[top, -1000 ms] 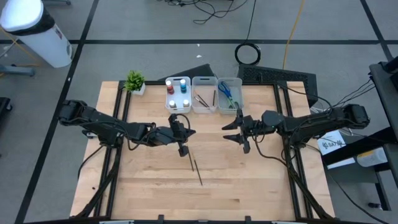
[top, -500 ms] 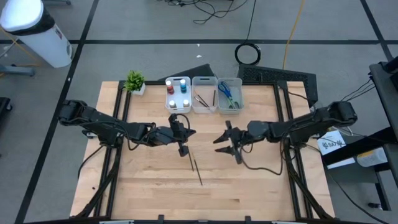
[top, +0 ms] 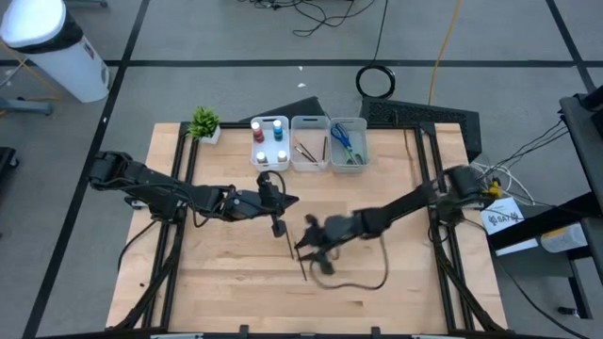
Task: Pick & Place Paint Supplies
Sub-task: Put the golden paint brush into the transparent bin
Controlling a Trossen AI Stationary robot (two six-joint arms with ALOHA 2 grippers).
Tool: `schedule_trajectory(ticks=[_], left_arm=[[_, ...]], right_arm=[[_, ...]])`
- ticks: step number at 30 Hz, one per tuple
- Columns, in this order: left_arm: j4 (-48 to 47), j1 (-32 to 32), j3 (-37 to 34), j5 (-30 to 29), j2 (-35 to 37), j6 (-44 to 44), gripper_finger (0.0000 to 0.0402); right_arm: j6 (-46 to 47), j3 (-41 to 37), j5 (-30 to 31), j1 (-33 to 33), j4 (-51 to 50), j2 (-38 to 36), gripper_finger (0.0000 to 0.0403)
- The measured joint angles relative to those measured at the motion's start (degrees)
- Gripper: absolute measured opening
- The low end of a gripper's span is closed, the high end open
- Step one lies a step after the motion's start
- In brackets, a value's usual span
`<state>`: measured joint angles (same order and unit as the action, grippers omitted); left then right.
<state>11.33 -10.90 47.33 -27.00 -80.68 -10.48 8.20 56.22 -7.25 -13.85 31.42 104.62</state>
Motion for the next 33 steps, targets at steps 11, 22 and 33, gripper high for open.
schedule_trajectory(ticks=[11, 22, 33], left_arm=[[1.8, 0.1, 0.0, 3.2, 0.0, 11.8, 0.0021], [5.9, 0.1, 0.0, 6.1, 0.0, 15.9, 0.0021], [11.3, -0.4, 0.0, 6.1, 0.0, 6.3, 0.0021]], right_arm=[[-0.5, 21.6, 3.0, -1.3, -20.2, 19.7, 0.0155], [4.4, 22.1, 10.4, -1.3, -34.7, 17.6, 0.0155], [3.8, 21.8, 10.4, -1.2, -41.1, 14.9, 0.0155]])
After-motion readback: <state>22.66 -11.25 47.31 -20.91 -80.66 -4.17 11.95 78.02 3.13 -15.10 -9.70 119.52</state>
